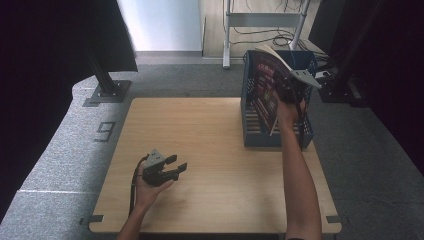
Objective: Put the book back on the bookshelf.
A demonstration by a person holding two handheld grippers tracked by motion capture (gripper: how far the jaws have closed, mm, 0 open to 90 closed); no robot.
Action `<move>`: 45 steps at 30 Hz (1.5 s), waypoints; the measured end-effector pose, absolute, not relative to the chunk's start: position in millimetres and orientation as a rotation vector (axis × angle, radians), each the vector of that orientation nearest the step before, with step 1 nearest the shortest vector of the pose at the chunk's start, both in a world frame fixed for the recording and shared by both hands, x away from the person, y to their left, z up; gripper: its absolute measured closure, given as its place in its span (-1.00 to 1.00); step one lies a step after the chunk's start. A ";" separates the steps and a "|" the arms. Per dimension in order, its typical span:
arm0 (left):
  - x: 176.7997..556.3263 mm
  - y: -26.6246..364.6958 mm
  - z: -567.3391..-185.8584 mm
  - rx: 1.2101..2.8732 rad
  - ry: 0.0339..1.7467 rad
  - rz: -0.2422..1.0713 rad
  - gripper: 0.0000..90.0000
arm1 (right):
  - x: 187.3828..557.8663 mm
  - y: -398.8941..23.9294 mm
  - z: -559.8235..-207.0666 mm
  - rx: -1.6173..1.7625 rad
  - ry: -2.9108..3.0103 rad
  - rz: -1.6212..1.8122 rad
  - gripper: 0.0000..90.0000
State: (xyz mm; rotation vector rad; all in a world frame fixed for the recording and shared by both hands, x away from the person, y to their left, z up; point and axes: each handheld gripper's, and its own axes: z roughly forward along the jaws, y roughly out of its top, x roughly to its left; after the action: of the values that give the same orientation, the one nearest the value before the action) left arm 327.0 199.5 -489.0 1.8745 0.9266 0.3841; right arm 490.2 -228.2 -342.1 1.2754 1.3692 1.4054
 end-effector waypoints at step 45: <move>335.7 215.1 -488.1 1.835 0.950 0.372 -0.04 | 529.5 -206.2 -367.1 1.274 1.377 1.371 0.81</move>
State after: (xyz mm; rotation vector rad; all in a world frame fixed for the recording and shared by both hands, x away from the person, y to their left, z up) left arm 335.7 215.1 -488.1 1.8355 0.9497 0.3724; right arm 529.5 -206.2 -367.1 1.2737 1.3775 1.3715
